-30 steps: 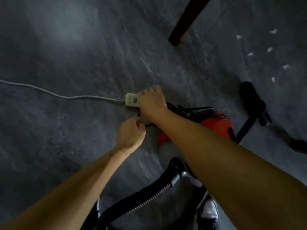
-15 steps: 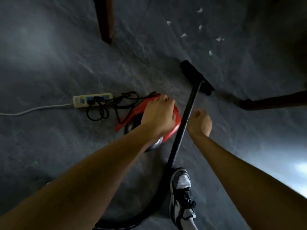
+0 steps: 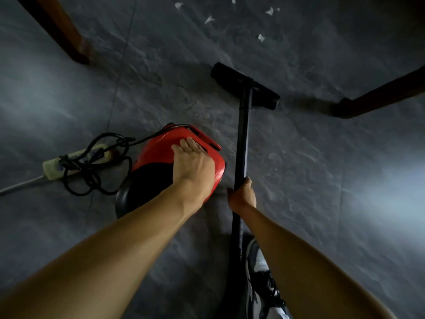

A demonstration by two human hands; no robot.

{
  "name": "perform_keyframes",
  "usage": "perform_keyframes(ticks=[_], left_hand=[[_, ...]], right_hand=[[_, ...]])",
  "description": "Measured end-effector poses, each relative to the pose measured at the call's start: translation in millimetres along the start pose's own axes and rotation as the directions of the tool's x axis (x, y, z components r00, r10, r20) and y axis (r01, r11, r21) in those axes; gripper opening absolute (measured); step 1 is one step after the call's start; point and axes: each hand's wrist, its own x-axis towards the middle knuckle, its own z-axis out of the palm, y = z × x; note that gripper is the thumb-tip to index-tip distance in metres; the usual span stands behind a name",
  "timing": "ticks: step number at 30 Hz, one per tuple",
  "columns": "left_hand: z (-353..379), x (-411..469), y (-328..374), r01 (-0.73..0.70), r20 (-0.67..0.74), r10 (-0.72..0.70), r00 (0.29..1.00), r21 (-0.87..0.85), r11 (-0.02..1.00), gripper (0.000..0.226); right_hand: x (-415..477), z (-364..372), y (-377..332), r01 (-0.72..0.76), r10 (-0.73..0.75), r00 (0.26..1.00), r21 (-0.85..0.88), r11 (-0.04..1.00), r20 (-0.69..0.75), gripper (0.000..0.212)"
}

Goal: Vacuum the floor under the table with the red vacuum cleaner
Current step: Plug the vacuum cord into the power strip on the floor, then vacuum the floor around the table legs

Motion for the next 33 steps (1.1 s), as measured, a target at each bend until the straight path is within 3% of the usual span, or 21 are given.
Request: perform_keyframes(ticks=[5, 9, 14, 17, 21, 22, 26, 29, 33], left_hand=[[7.0, -0.2, 1.5, -0.031, -0.006, 0.033, 0.999, 0.156, 0.987, 0.078], [3.0, 2.5, -4.4, -0.03, -0.033, 0.035, 0.999, 0.148, 0.988, 0.092], [-2.4, 7.9, -34.4, 0.128, -0.02, -0.128, 0.992, 0.024, 0.991, 0.092], [-4.5, 6.3, -47.5, 0.154, 0.078, -0.152, 0.985, -0.01, 0.988, 0.085], [-35.3, 5.6, -43.0, 0.147, 0.187, -0.137, 0.973, -0.041, 0.988, 0.076], [-38.5, 5.6, -39.6, 0.137, 0.165, -0.121, 0.979, -0.086, 0.987, 0.07], [-50.9, -3.6, -33.4, 0.015, -0.165, -0.093, 0.982, -0.419, 0.908, 0.039], [-83.7, -11.9, -30.0, -0.007, -0.186, -0.145, 0.972, -0.637, 0.771, 0.029], [-107.9, -15.2, -45.5, -0.049, -0.24, -0.197, 0.951, -0.743, 0.667, 0.03]], right_hand=[[4.4, 3.1, -2.6, 0.019, -0.022, 0.994, -0.035, 0.999, -0.111, 0.03], [-0.7, -29.4, -18.4, 0.077, -0.09, 0.989, -0.112, 0.991, -0.114, 0.034], [-2.1, -75.7, -49.7, 0.141, -0.174, 0.975, -0.219, 0.965, -0.141, 0.048], [-7.1, -98.3, -75.6, 0.157, -0.196, 0.967, -0.224, 0.962, -0.163, 0.055], [-19.7, -121.7, -99.4, 0.236, -0.284, 0.941, -0.242, 0.941, -0.185, 0.049], [-21.6, -123.8, -104.4, 0.249, -0.298, 0.937, -0.249, 0.936, -0.182, 0.048], [-28.0, -128.2, -129.0, 0.313, -0.356, 0.92, -0.239, 0.919, -0.163, 0.049], [-33.1, -138.3, -151.5, 0.361, -0.404, 0.898, -0.235, 0.902, -0.174, 0.046], [-37.9, -159.9, -194.3, 0.397, -0.462, 0.862, -0.289, 0.871, -0.21, 0.046]])
